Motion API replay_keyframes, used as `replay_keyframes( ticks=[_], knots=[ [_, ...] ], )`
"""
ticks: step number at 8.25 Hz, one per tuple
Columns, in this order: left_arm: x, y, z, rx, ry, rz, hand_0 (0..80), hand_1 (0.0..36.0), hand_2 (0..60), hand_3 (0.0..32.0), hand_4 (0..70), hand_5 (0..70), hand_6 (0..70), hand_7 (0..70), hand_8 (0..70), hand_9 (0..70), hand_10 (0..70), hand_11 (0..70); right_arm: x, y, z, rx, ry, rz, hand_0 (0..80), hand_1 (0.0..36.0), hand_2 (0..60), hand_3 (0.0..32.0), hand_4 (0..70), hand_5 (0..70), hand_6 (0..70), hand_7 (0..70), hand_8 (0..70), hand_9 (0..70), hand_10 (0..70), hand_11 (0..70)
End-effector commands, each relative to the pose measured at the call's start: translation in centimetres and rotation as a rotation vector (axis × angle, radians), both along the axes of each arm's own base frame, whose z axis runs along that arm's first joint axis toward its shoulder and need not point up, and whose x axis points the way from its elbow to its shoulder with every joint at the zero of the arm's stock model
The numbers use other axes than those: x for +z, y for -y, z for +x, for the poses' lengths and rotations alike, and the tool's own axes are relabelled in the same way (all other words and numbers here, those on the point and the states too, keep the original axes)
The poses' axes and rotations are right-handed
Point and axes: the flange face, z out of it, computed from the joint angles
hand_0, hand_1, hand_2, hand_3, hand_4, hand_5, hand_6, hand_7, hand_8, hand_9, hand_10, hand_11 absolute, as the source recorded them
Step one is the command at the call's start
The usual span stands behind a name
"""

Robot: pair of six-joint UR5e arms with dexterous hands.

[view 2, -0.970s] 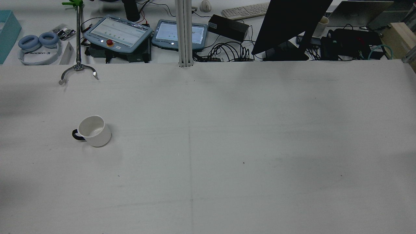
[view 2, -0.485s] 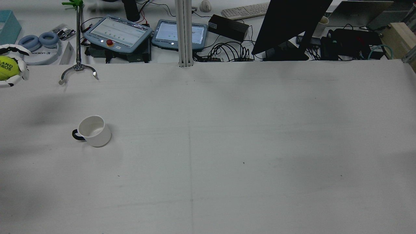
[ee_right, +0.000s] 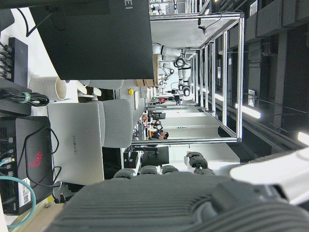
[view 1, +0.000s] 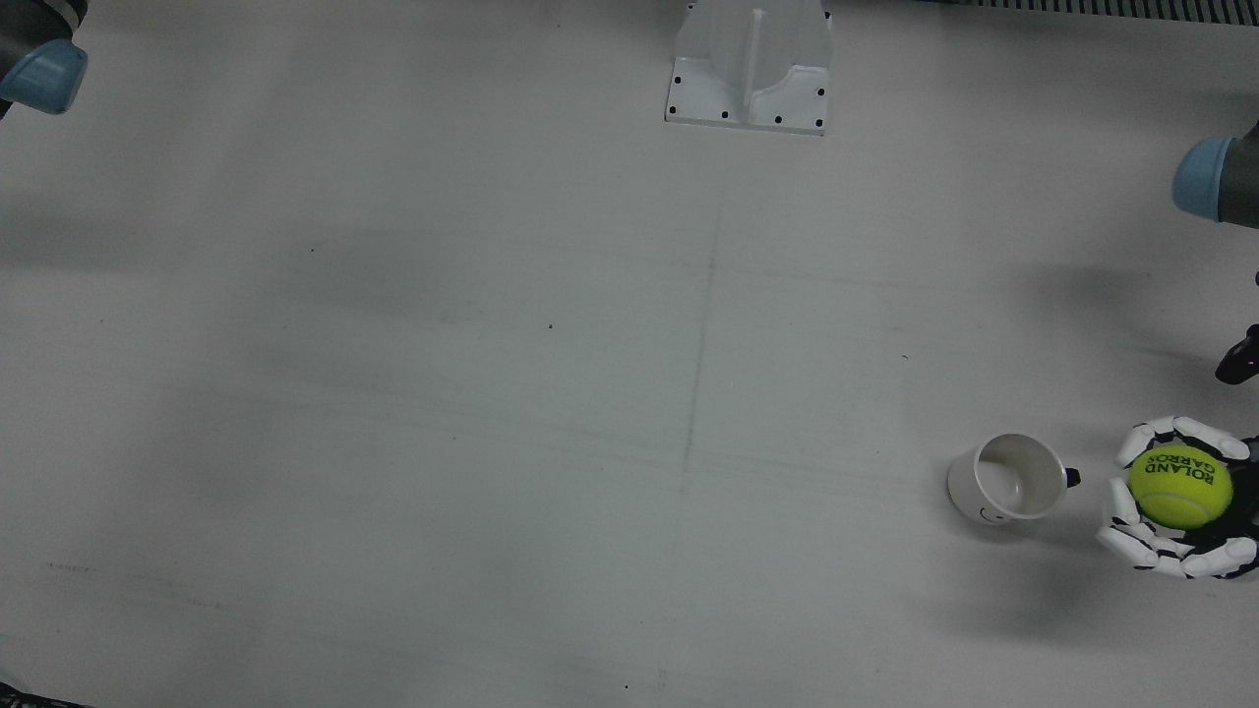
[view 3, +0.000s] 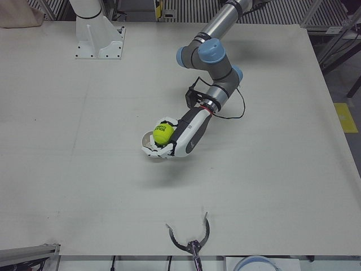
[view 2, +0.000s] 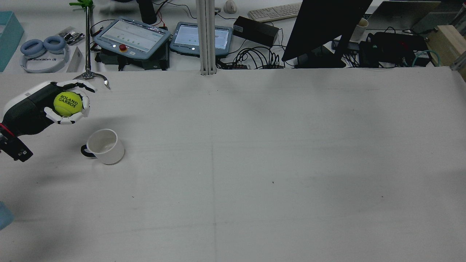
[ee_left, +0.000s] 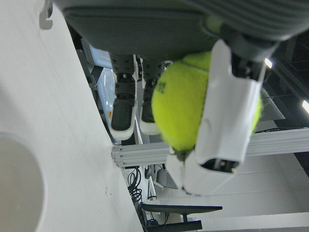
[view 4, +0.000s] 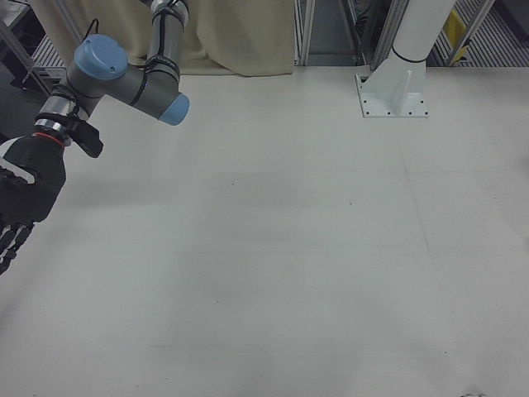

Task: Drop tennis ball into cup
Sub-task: 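Move the left hand with the ball over the white mug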

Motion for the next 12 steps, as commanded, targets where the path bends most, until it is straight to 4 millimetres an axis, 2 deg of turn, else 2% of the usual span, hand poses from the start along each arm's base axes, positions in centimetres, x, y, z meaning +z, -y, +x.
replay_keyframes(
  ticks=[1,2,3,4,5,6,8,9,11,12],
  knots=[
    [-0.23,-1.05,3.19,0.048,-0.003,-0.002,80.0,36.0,45.8,0.0,30.8,30.4,70.0,70.0,47.6,60.6,36.4,54.3,0.00,0.00,0.00,0.000,0.000,0.000,0.0,0.0,0.0,0.0,0.0,0.0,0.0,0.0,0.0,0.0,0.0,0.0],
    [-0.55,-1.04,3.33,0.048,-0.004,0.011,72.8,33.8,46.0,0.0,27.8,25.1,70.0,70.0,36.7,42.1,32.1,48.3,0.00,0.00,0.00,0.000,0.000,0.000,0.0,0.0,0.0,0.0,0.0,0.0,0.0,0.0,0.0,0.0,0.0,0.0],
    [-0.50,-1.02,3.58,0.047,0.007,0.016,58.4,30.6,48.2,0.0,21.5,18.2,48.9,33.6,21.8,22.3,26.3,40.6,0.00,0.00,0.00,0.000,0.000,0.000,0.0,0.0,0.0,0.0,0.0,0.0,0.0,0.0,0.0,0.0,0.0,0.0],
    [-0.44,-1.01,3.59,0.045,0.011,0.018,54.6,27.9,49.3,0.0,18.9,17.4,48.8,25.8,20.2,18.6,23.8,36.9,0.00,0.00,0.00,0.000,0.000,0.000,0.0,0.0,0.0,0.0,0.0,0.0,0.0,0.0,0.0,0.0,0.0,0.0],
    [-0.18,-1.09,3.40,0.044,0.014,0.014,53.6,26.3,44.9,0.0,15.7,16.5,45.9,24.0,19.2,17.8,21.9,34.0,0.00,0.00,0.00,0.000,-0.001,0.000,0.0,0.0,0.0,0.0,0.0,0.0,0.0,0.0,0.0,0.0,0.0,0.0],
    [-0.09,-1.13,3.36,0.044,0.015,0.013,53.5,25.7,43.2,0.0,13.9,16.7,47.2,21.5,18.9,16.5,20.1,31.3,0.00,0.00,0.00,0.000,-0.001,0.000,0.0,0.0,0.0,0.0,0.0,0.0,0.0,0.0,0.0,0.0,0.0,0.0],
    [-0.32,-1.11,3.27,0.043,0.011,0.016,52.6,25.9,43.3,0.0,12.5,14.9,38.2,21.1,16.6,15.7,19.5,30.5,0.00,0.00,0.00,0.000,0.000,0.000,0.0,0.0,0.0,0.0,0.0,0.0,0.0,0.0,0.0,0.0,0.0,0.0],
    [-0.41,-1.07,3.19,0.041,0.009,0.018,51.9,25.4,43.0,0.0,12.0,14.4,35.9,21.1,15.9,15.5,19.4,30.3,0.00,0.00,0.00,0.000,0.000,0.000,0.0,0.0,0.0,0.0,0.0,0.0,0.0,0.0,0.0,0.0,0.0,0.0],
    [-0.30,-1.18,3.56,0.056,0.009,0.018,51.7,23.0,36.5,0.0,12.0,15.2,42.2,20.1,16.9,15.0,19.4,30.1,0.00,0.00,0.00,0.000,-0.001,0.000,0.0,0.0,0.0,0.0,0.0,0.0,0.0,0.0,0.0,0.0,0.0,0.0],
    [-0.20,-1.28,3.50,0.057,0.011,0.017,53.0,23.3,32.9,0.0,12.2,15.3,42.5,20.6,16.8,14.8,18.5,28.9,0.00,0.00,0.00,0.000,0.000,0.000,0.0,0.0,0.0,0.0,0.0,0.0,0.0,0.0,0.0,0.0,0.0,0.0]
  ],
)
